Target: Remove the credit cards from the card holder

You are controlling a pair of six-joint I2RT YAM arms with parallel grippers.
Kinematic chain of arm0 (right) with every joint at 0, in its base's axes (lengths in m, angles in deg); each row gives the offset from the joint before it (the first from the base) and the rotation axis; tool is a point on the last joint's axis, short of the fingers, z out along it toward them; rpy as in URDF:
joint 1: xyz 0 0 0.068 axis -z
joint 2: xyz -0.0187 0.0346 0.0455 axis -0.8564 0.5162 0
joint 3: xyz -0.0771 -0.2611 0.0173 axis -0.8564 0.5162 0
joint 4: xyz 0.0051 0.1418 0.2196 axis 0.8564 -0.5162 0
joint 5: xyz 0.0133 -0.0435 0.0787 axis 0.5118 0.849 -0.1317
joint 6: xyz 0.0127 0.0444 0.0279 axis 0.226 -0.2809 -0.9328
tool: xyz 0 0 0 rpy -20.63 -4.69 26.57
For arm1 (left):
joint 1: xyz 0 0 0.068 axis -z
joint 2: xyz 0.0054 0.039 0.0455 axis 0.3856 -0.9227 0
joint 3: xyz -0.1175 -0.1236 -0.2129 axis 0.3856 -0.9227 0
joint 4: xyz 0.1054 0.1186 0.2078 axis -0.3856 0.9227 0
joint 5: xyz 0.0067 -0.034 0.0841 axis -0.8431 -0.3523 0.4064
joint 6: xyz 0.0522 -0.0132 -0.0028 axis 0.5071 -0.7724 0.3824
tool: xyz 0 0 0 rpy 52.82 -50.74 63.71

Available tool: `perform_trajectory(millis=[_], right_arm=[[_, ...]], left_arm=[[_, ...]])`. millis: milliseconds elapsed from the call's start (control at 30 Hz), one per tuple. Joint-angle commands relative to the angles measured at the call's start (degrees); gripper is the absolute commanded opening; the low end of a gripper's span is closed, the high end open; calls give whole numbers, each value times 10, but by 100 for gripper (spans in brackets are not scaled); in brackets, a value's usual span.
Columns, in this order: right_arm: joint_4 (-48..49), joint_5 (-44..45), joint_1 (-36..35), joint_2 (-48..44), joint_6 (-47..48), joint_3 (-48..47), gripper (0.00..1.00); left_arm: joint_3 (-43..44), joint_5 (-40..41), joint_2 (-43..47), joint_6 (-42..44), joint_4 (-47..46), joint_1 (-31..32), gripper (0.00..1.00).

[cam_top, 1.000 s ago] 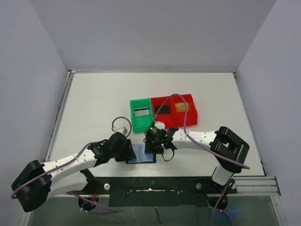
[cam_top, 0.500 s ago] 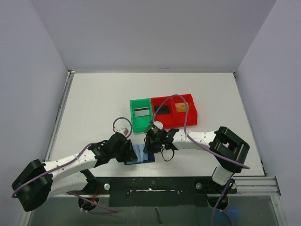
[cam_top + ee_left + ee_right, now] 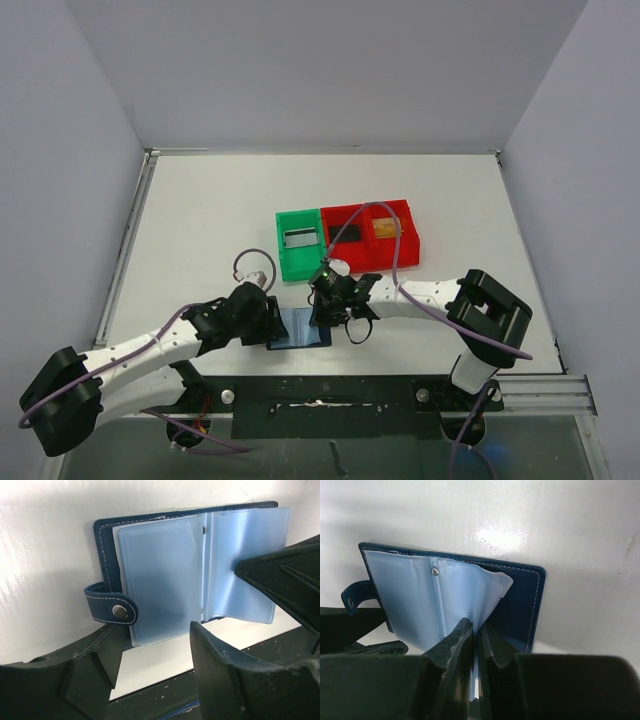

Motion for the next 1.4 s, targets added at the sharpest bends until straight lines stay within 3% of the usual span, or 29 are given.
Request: perform_trajectory(millis=[0, 100, 400, 667, 800, 867, 967, 1067, 1167, 1367], right_arm=[[-18, 17, 4, -17, 3, 3, 4], [-15, 14, 4, -15, 6, 2, 4], [-7, 8, 4, -15, 10, 2, 5], [-12, 8, 3, -18, 13, -1, 4], [-58, 51, 4, -37, 15, -10, 6], [-93, 88, 6, -50, 17, -18, 9], [-123, 114, 11, -70, 44, -25, 21], [-162, 148, 15, -102, 66, -39, 56], [-201, 181, 32, -157, 79, -48, 73], [-189, 250, 85, -283, 186, -55, 89]], left_arm=[[24, 19, -15, 7, 3, 2, 54], [21, 1, -43, 12, -29, 2, 52], [21, -22, -60, 10, -86, 8, 33], [17, -45, -59, 7, -131, 11, 33], [27, -43, -58, 8, -115, 11, 34], [46, -18, -51, 11, -69, 12, 43], [81, 15, -25, 20, -4, 12, 54], [119, 45, 13, 25, 61, 12, 66], [149, 76, 44, 32, 107, 10, 70], [205, 126, 90, 58, 163, -15, 72]])
